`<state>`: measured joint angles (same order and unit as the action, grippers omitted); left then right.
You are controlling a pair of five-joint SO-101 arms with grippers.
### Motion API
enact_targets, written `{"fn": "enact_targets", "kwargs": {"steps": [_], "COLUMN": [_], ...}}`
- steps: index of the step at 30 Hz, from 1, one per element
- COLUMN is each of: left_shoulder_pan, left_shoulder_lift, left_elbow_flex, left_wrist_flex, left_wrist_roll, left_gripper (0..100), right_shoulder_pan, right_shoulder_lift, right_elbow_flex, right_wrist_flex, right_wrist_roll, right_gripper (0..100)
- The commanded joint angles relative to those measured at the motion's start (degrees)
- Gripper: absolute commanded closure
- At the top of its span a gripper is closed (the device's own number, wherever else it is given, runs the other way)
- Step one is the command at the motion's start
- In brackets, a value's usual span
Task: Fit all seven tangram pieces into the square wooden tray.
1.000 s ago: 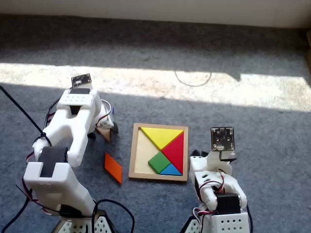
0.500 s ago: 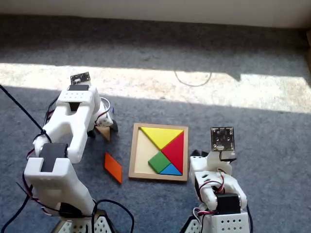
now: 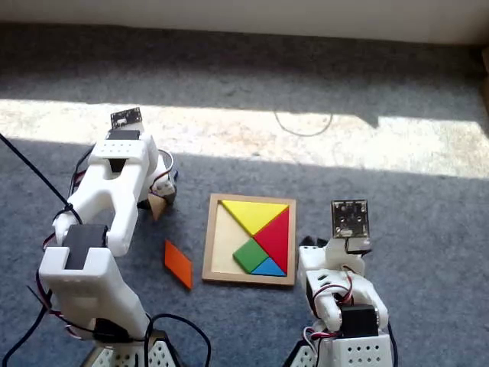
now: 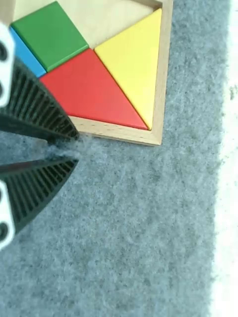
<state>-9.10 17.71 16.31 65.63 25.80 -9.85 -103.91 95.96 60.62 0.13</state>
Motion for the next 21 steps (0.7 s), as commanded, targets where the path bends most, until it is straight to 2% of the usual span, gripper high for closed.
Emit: {"fn": "enact_targets", "kwargs": {"steps": [1, 5, 10, 15, 21], "left_shoulder_pan": [-1.80, 0.13, 6.29, 15.43, 26.68], "left_shoulder_lift": [-3.65, -11.56, -22.37, -29.14, -28.18], "left_elbow_flex": [-0.66, 3.12, 11.74, 16.04, 16.57], "left_wrist_flex": [0.62, 1.85, 1.76, 1.76, -1.93], "left_wrist_roll": [0.09, -2.46, -3.78, -3.87, -3.87], "left_gripper": [86, 86, 86, 86, 86], "right_shoulder_pan": [0.66, 0.66, 0.66, 0.66, 0.66], "right_shoulder_lift": [-0.13, -0.13, -0.13, -0.13, -0.13], "right_elbow_flex": [5.85, 5.85, 5.85, 5.85, 5.85], "right_wrist_flex": [0.48, 0.48, 0.48, 0.48, 0.48], "right_wrist_roll": [-0.18, -0.18, -0.18, -0.18, -0.18], "right_gripper": [99.0, 99.0, 99.0, 99.0, 99.0]}}
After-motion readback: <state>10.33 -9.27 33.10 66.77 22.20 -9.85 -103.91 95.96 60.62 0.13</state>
